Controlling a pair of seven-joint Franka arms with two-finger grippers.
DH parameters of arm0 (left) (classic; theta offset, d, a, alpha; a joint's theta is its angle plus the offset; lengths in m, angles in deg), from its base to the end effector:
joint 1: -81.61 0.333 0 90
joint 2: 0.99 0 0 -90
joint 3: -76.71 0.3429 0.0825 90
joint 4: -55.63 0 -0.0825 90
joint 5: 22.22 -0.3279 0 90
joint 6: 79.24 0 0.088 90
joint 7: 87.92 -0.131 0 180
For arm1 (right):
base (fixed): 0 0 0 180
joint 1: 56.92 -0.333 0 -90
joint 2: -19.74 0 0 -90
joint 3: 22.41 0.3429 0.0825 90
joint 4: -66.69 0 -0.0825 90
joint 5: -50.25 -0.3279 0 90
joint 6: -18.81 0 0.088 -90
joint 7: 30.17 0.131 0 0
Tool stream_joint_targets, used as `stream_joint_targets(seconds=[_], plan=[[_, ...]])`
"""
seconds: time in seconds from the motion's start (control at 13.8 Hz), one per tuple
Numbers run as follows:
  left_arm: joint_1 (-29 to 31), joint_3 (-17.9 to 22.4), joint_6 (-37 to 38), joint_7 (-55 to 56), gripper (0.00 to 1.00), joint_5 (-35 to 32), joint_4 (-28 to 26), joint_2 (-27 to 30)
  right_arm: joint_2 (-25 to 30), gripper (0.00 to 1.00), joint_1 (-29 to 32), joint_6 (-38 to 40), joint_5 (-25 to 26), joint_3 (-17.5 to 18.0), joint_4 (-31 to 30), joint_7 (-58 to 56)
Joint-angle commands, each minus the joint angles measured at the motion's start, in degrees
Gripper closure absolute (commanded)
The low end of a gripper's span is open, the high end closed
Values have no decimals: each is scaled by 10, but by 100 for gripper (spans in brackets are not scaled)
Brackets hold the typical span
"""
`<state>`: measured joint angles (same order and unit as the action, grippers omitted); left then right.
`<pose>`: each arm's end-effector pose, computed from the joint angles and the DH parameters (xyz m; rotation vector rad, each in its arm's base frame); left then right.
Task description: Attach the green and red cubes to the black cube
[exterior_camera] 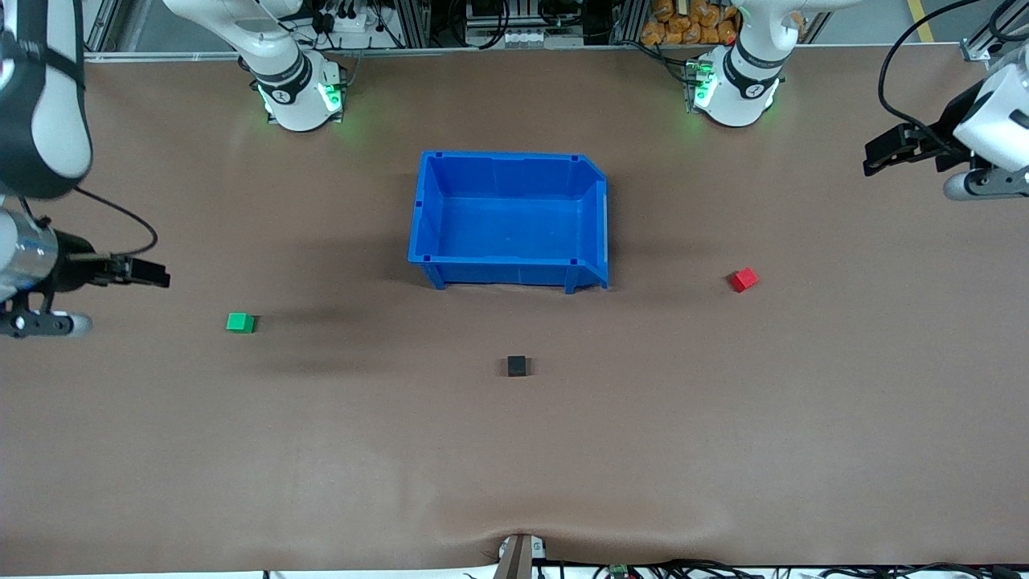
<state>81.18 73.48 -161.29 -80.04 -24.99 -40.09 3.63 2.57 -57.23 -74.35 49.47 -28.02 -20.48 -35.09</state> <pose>0.4498 -0.0231 0.6145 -3.0621 -0.1181 0.2333 0.5772 -0.0447 0.4901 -3.1252 0.0112 0.3046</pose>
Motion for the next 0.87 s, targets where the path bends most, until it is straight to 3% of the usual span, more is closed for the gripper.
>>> stream_joint_targets(seconds=[0.0,0.36,0.65,0.8], plan=[[2,1,-59,28,0,6,-60,10,-12,0,17,-57,1,5,-55,-49],[17,-1,-225,32,0,7,-204,15,-9,0,26,-179,0,6,-188,-57],[32,-1,-375,33,0,8,-322,6,-10,0,24,-318,0,7,-273,-60],[39,-1,-434,45,0,15,-352,-19,-11,0,17,-411,1,8,-329,-62]])
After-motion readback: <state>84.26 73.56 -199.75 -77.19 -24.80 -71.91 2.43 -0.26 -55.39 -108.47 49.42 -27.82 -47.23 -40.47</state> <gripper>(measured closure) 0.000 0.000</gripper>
